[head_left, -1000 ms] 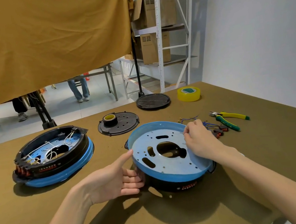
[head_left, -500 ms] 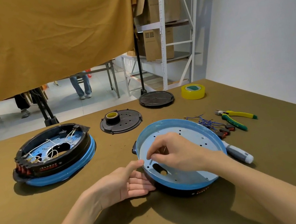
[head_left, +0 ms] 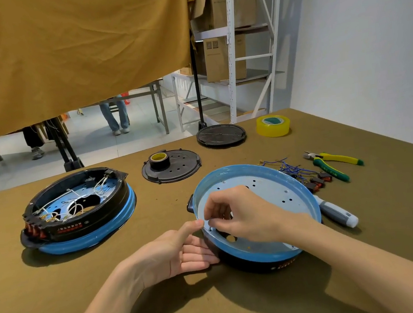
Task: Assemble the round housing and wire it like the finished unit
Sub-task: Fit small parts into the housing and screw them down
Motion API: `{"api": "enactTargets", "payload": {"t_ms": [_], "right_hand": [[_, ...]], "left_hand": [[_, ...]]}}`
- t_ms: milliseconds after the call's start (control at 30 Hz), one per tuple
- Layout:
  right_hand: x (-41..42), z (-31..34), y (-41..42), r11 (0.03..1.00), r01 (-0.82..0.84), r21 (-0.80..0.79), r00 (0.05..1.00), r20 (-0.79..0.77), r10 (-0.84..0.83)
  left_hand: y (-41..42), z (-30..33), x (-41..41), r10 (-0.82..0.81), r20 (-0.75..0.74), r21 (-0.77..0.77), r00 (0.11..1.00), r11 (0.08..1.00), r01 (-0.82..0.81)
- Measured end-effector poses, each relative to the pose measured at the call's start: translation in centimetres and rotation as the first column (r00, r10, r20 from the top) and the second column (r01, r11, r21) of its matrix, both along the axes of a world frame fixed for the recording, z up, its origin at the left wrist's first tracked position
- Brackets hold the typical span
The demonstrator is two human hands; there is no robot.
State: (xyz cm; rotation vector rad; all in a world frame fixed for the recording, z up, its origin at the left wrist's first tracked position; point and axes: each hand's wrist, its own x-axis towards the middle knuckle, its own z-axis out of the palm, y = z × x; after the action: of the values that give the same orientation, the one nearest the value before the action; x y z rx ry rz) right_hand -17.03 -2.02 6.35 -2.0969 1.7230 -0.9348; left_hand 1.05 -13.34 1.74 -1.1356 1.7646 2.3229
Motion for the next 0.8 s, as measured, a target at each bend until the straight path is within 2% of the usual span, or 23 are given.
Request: {"api": "enactTargets", "payload": {"t_ms": [233,467,800], "right_hand": [[0.3,-0.3,0.6,1.000,-0.005,-0.003,1.000,-0.012,0.005],[0.4,-0.4,0.2,1.000,-0.003,0.020,0.996,0.085,0.001],[-0.9,-0.4,-1.0,0.985,0.026,0.171,0.978,0.200,-0.061]], "left_hand": [[0.0,0.2,0.1,-0.012,-0.009,0.000,1.000,1.000,0.012],[0.3,0.3,0.0,-0.005,-0.001,-0.004,1.000,1.000,0.005],[0.1,0.1,0.1,-0.006,-0.007,-0.002,1.000,1.000,0.006]]}}
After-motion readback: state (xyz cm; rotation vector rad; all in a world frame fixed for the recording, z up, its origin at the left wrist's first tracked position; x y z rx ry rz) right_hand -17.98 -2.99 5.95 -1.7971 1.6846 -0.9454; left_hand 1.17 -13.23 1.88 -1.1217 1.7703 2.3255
